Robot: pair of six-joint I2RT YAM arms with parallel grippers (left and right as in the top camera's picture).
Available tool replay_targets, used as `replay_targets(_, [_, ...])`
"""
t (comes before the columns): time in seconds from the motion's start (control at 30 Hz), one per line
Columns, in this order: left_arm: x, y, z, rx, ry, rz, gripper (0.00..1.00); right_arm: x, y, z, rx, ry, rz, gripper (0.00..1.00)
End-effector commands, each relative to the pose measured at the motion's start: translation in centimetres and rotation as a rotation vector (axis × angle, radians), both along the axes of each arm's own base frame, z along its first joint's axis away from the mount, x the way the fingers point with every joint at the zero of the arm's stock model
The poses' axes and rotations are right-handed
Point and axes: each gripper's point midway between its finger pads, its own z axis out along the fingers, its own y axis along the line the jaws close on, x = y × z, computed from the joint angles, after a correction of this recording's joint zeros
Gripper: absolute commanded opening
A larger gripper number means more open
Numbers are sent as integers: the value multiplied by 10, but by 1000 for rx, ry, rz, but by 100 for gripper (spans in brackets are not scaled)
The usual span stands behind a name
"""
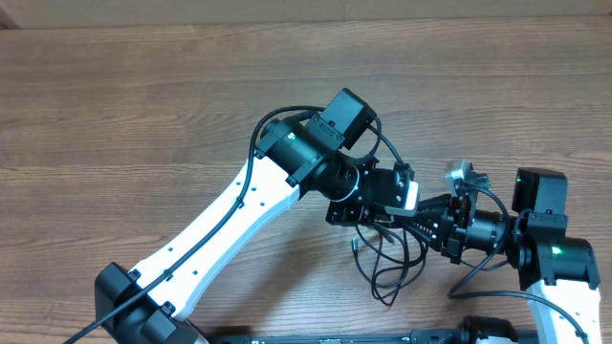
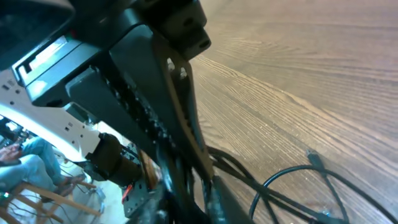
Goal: Untangle cables
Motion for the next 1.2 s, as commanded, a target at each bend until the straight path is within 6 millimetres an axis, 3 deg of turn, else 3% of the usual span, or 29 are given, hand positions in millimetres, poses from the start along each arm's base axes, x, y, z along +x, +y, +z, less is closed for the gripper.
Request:
replay_targets(0.0, [-2, -8, 22, -88, -51, -41, 4, 1, -1, -3, -10, 1, -7, 4])
replay_targets(0.17, [5, -9, 21, -79, -52, -4, 8, 2, -1, -2, -12, -7, -8, 4])
replay_targets(0.4, [34, 0, 9, 65, 43, 339, 12, 6, -4, -6, -35, 1, -32, 4])
replay_targets(0.57, [42, 0, 28, 52, 191, 542, 20, 30, -19, -20, -96, 148, -216, 4])
replay_targets(0.73, [62, 13, 47, 25, 281, 768, 26, 54, -38, -27, -82, 322, -447, 4])
replay_targets(0.83, [65, 16, 47, 29, 363, 849, 28, 60, -39, -22, -32, 370, -488, 4])
replay_targets(0.93, [65, 16, 48, 33, 435, 913, 39, 67, -40, -13, 59, 464, -548, 4])
replay_targets(1.0, [62, 14, 47, 38, 460, 925, 52, 72, -40, -7, 128, 530, -581, 4])
replay_targets(1.17, [63, 9, 51, 19, 499, 956, 52, 85, -38, 19, 273, 575, -602, 4])
